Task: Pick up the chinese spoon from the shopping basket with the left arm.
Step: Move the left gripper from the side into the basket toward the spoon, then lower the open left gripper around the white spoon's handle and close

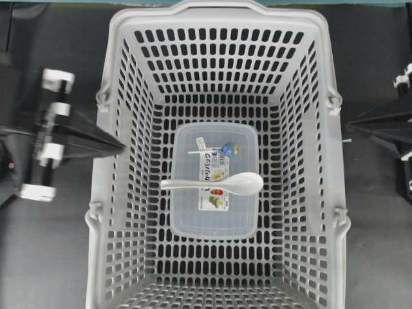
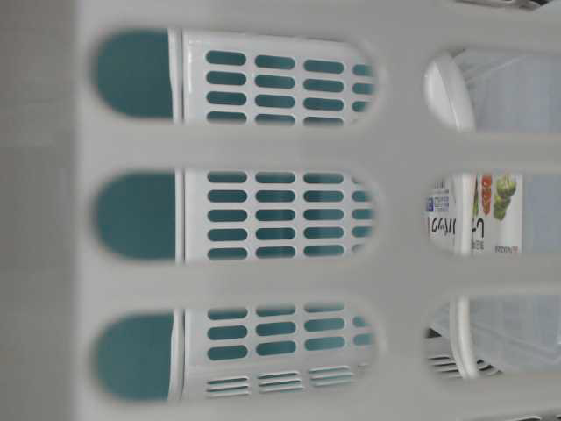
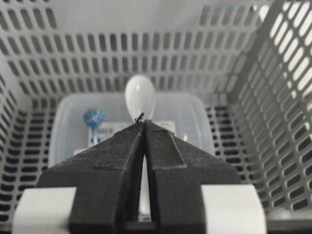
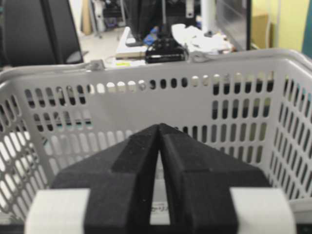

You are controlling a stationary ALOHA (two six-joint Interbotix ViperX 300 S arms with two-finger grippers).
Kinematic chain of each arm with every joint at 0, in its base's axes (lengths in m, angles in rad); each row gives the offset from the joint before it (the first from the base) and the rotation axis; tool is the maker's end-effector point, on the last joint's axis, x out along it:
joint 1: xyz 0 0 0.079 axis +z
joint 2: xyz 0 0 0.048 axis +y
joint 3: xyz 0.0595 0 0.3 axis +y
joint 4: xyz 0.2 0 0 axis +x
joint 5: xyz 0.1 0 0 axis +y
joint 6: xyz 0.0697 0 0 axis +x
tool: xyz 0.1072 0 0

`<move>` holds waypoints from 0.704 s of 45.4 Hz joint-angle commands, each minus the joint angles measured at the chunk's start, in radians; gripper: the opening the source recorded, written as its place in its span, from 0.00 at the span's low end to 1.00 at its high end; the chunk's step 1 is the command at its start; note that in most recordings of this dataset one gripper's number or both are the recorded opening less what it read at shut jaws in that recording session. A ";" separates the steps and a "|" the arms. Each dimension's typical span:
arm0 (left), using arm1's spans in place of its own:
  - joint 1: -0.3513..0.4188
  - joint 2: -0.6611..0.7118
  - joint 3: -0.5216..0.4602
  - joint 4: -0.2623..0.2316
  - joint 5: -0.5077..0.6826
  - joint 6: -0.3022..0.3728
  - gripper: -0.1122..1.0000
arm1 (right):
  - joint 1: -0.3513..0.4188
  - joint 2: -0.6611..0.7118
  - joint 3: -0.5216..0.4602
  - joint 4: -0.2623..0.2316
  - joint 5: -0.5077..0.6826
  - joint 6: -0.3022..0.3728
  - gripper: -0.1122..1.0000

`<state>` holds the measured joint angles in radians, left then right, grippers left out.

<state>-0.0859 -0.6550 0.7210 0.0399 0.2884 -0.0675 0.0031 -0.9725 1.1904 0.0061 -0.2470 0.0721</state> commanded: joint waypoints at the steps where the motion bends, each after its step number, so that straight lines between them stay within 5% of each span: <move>1: 0.000 0.071 -0.106 0.003 0.075 -0.005 0.10 | 0.002 0.005 -0.011 0.003 0.003 0.020 0.11; 9: 0.003 0.216 -0.221 0.003 0.166 -0.005 0.10 | 0.002 0.005 -0.012 0.003 -0.002 0.025 0.25; 18: 0.000 0.351 -0.324 0.003 0.218 -0.003 0.12 | 0.009 0.005 -0.015 0.003 -0.003 0.021 0.57; 23: -0.003 0.449 -0.391 0.003 0.276 -0.012 0.35 | 0.020 0.003 -0.015 0.003 -0.003 0.020 0.71; 32: -0.023 0.598 -0.506 0.003 0.368 -0.032 0.86 | 0.021 0.002 -0.015 0.003 0.000 0.021 0.73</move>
<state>-0.0982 -0.0997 0.2792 0.0399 0.6274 -0.0982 0.0215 -0.9756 1.1904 0.0061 -0.2393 0.0936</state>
